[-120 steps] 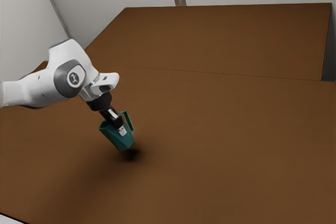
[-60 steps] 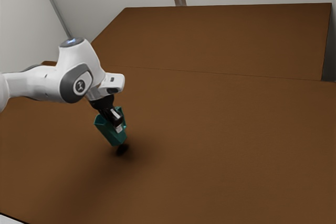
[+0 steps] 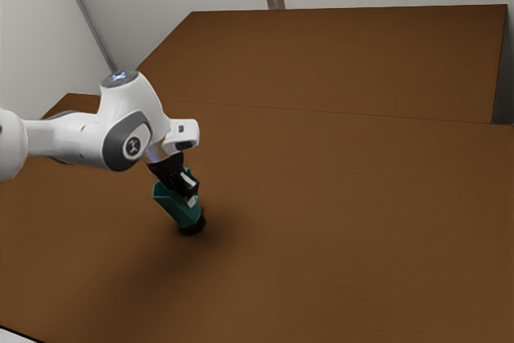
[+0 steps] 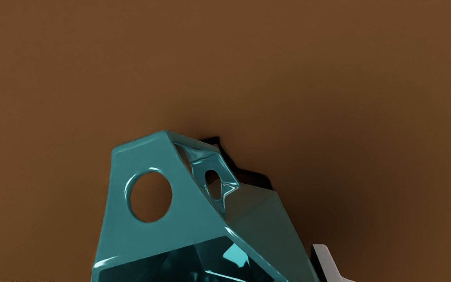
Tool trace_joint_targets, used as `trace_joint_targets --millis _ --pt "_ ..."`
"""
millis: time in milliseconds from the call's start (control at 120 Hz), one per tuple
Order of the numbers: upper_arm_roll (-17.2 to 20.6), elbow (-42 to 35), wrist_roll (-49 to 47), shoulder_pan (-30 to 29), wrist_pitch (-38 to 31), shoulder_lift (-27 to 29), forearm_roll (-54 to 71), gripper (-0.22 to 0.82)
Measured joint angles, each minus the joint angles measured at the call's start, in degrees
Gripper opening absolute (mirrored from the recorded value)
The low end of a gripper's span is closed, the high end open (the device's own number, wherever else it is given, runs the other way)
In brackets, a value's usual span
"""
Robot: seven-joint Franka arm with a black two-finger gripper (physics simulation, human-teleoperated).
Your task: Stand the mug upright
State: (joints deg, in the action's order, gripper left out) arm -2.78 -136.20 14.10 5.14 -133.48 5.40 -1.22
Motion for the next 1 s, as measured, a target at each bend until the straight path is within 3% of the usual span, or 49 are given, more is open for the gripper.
trace_joint_targets --millis 408,683,825,1000 --pt "0.0 0.0 -3.2 0.0 -0.7 -2.0 -0.1 -0.15" --pt "0.0 0.0 -3.3 0.3 -0.6 -1.2 -1.0 0.34" --pt "0.0 0.0 -3.3 0.9 -0.5 0.8 -1.0 0.46" --pt "0.4 0.2 -3.3 1.1 0.0 3.5 -1.1 0.53"
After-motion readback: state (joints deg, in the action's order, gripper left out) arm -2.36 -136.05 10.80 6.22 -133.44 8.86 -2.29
